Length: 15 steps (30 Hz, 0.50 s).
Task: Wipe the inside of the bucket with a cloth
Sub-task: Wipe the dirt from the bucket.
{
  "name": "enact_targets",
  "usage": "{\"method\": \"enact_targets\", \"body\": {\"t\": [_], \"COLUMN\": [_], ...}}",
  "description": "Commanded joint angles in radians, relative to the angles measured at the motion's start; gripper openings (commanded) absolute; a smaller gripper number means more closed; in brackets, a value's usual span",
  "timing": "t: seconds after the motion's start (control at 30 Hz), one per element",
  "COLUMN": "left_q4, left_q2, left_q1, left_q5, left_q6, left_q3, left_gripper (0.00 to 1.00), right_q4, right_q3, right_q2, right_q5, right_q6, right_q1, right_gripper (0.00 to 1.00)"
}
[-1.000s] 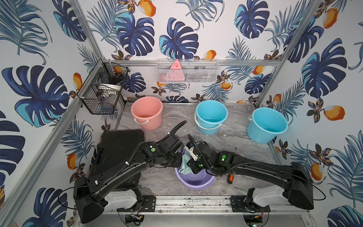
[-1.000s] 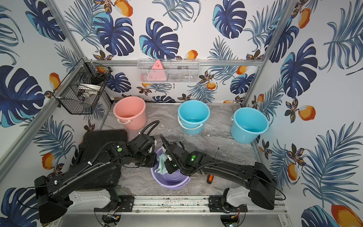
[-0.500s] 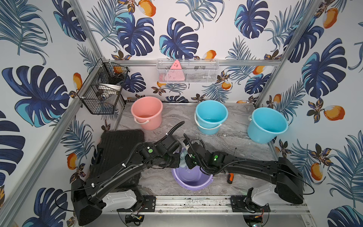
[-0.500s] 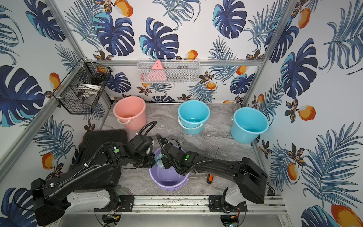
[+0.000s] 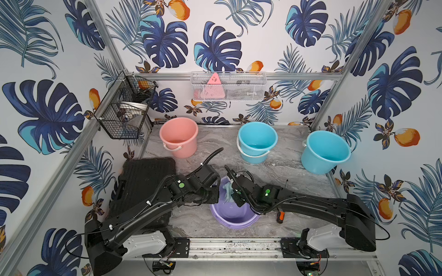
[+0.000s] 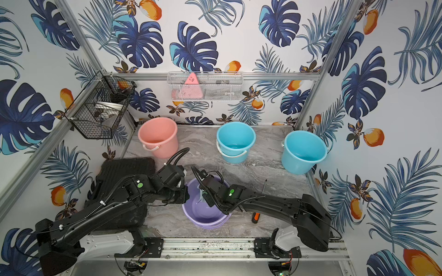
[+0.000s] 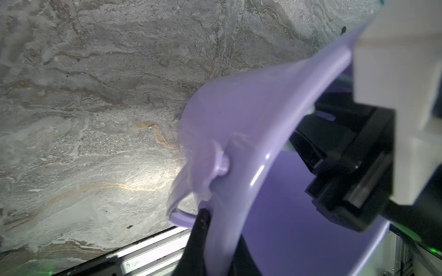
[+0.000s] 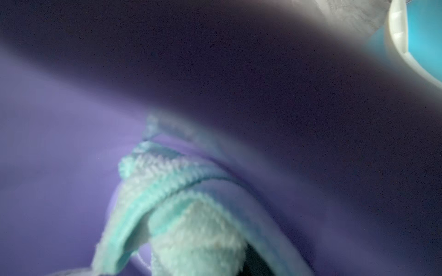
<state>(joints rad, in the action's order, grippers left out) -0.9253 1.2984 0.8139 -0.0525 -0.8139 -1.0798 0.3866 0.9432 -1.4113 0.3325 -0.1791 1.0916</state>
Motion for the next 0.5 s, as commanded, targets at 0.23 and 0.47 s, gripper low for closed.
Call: {"method": "enact_targets", "body": {"t": [0.23,0.47], "left_q4": [0.036,0.048], "left_q2": [0.028,0.02], "left_q1": [0.0,0.0], "left_q5": [0.009,-0.004], "left_q6": [-0.004,0.004], "left_q3": [0.005,-0.005], "left_gripper": [0.0,0.0], "right_q4": [0.202,0.187], "right_q3": [-0.044,-0.009], "right_q2": [0.054,-0.015], "right_q5": [-0.218,-0.541], "right_q6": [0.177,0.215], "right_q1": [-0.001,-0.002], "right_gripper": [0.0,0.0]}}
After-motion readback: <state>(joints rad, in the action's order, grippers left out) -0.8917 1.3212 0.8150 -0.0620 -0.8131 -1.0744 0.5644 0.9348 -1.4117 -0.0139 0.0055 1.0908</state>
